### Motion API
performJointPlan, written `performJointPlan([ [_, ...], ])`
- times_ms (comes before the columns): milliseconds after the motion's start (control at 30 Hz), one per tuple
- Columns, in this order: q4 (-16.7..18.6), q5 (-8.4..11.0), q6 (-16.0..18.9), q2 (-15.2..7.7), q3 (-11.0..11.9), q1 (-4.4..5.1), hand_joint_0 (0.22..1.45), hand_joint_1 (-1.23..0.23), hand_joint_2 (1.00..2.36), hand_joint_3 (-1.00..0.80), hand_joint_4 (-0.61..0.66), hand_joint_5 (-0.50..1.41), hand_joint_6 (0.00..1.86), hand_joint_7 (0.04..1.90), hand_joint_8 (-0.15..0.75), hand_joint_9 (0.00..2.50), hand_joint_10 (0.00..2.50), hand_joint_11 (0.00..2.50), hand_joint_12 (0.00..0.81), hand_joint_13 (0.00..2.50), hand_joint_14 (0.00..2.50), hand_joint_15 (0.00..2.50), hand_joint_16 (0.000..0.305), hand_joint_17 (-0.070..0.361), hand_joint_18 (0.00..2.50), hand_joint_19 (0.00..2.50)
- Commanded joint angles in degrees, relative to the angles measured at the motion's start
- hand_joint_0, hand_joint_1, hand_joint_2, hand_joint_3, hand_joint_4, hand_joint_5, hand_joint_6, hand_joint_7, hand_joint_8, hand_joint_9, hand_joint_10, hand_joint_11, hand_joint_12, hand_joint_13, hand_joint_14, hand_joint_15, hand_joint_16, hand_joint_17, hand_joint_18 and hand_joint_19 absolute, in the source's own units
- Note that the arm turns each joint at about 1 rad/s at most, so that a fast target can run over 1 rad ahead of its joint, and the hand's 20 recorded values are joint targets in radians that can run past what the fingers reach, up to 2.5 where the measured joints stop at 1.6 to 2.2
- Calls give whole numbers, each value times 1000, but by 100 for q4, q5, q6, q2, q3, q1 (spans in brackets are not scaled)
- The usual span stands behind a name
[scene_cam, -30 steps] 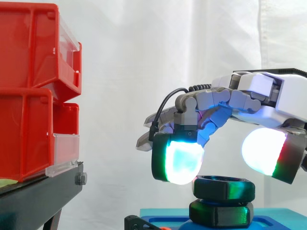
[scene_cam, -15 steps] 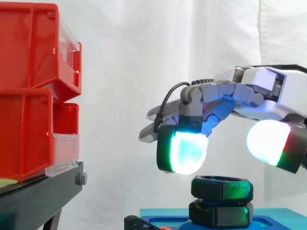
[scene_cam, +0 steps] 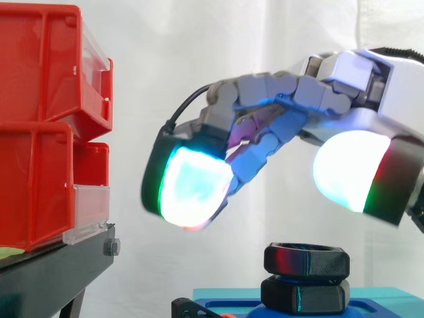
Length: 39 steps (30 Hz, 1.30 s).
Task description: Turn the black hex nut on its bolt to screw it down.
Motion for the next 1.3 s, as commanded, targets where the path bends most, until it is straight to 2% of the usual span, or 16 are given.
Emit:
performJointPlan([
  [0,-7,137,-36,-138,1,100,539,-270,1000,-500,239,-51,504,1014,264,966,3,113,343,586,0,10,51,114,492,117],
  [167,-60,120,-62,-174,1,170,540,-272,1000,-500,206,-39,505,1095,267,961,3,118,346,560,0,0,51,114,471,105],
  [267,-201,84,-141,-174,1,179,540,-272,1000,-500,182,-31,505,1163,266,956,3,118,346,553,0,0,51,114,460,99],
  [500,-280,58,-212,-182,1,170,542,-273,1000,-500,142,-9,503,1382,269,953,4,119,345,543,1,0,51,114,455,100],
  [633,-306,-21,-212,-174,1,179,543,-269,1000,-500,148,-1,501,1520,270,959,4,131,345,545,0,0,50,113,445,104],
  [700,-306,-56,-212,-174,1,179,543,-268,1000,-500,162,-1,501,1532,271,959,4,136,346,545,0,0,50,113,445,102],
  [1000,-341,-170,-212,-174,106,100,550,-259,1000,-500,171,-2,500,1540,274,959,4,148,343,546,1,0,50,112,443,104],
  [1267,-421,-329,-212,-174,185,-23,550,-256,1000,-500,175,-4,521,1520,274,959,4,144,344,548,1,0,50,112,442,103],
])
